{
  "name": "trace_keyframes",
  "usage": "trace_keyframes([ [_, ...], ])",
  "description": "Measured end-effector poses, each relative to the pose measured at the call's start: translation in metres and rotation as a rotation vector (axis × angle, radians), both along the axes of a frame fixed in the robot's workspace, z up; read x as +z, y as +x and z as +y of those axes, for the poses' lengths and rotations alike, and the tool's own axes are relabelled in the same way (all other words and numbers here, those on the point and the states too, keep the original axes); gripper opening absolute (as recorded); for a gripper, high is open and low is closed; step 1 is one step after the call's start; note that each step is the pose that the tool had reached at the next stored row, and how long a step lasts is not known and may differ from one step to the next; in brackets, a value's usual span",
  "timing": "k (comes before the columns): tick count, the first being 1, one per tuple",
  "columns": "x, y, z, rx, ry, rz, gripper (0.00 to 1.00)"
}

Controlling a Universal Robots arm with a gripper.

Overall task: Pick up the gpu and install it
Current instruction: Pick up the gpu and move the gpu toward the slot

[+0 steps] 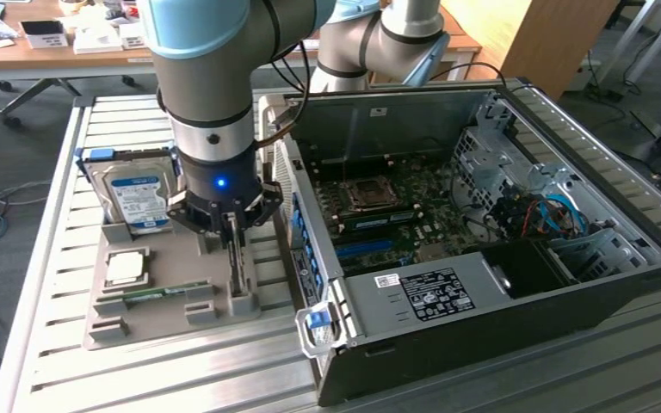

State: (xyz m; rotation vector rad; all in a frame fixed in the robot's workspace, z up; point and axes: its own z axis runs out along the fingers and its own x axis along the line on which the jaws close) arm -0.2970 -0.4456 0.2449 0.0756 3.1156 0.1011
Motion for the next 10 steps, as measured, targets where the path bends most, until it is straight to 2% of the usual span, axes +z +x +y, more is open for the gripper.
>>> trace_keyframes([
  [5, 0.0024, 0.000, 0.0000, 0.000, -0.0002, 0.0002, 0.27],
  [10, 0.0117, 0.000, 0.0000, 0.000, -0.0001, 0.0001, 0.27],
])
